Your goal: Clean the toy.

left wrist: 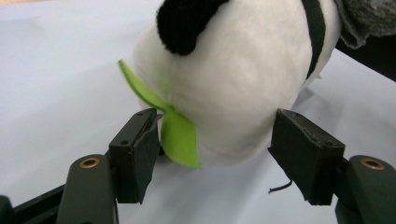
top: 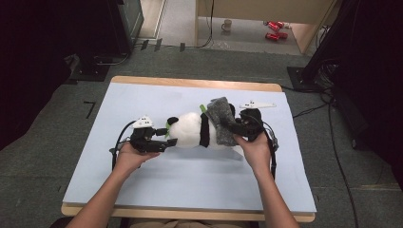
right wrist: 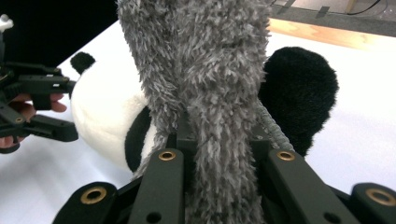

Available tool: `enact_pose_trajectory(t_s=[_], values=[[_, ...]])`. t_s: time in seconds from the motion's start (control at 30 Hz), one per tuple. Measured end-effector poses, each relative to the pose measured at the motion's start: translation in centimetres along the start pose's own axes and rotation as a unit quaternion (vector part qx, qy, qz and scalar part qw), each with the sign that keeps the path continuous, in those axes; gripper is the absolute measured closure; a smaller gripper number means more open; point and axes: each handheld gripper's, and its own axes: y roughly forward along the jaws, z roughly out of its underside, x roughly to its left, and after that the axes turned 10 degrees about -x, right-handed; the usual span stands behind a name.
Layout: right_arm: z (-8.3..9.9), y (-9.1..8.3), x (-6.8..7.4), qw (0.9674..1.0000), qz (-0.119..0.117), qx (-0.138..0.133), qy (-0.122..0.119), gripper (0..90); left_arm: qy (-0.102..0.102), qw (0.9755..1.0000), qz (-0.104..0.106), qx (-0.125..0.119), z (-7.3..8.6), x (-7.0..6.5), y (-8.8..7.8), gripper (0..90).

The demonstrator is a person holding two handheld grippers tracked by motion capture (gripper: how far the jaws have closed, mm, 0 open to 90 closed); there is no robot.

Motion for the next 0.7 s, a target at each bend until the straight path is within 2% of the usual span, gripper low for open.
enact_pose_trajectory(t_s=[0.07,0.27,0.33,0.43,0.5,0.6,0.7], values=[[-0.1,0.3,-0.2,1.0,-0.001,-0.005,0.001,75.3,-0.002,1.0,-0.001,-0.002,0.1,0.3,0.0,32.3],[-0.3,0.7,-0.7,0.9999,-0.005,-0.009,0.007,75.2,0.017,0.9998,0.004,-0.006,0.6,0.4,0.6,31.9],[-0.4,0.8,-0.8,0.9999,-0.004,-0.01,0.007,75.1,0.026,0.9997,0.001,-0.002,0.7,0.3,1.0,31.4],[-0.4,0.9,-0.9,0.9999,-0.002,-0.014,0.009,74.8,0.021,0.9998,0.005,0.003,0.8,0.2,1.9,29.2],[-0.4,0.9,-0.9,0.9998,-0.002,-0.015,0.011,74.8,0.028,0.9996,0.004,0.002,0.9,0.1,2.4,28.4],[-0.4,0.9,-0.9,0.9998,0.002,-0.017,0.011,74.7,0.02,0.9998,-0.004,-0.005,1.1,0.1,3.0,29.0],[-0.5,0.8,-0.7,0.9997,0.006,-0.018,0.013,74.7,0.003,0.9999,-0.014,-0.005,1.1,-0.1,3.2,40.4]])
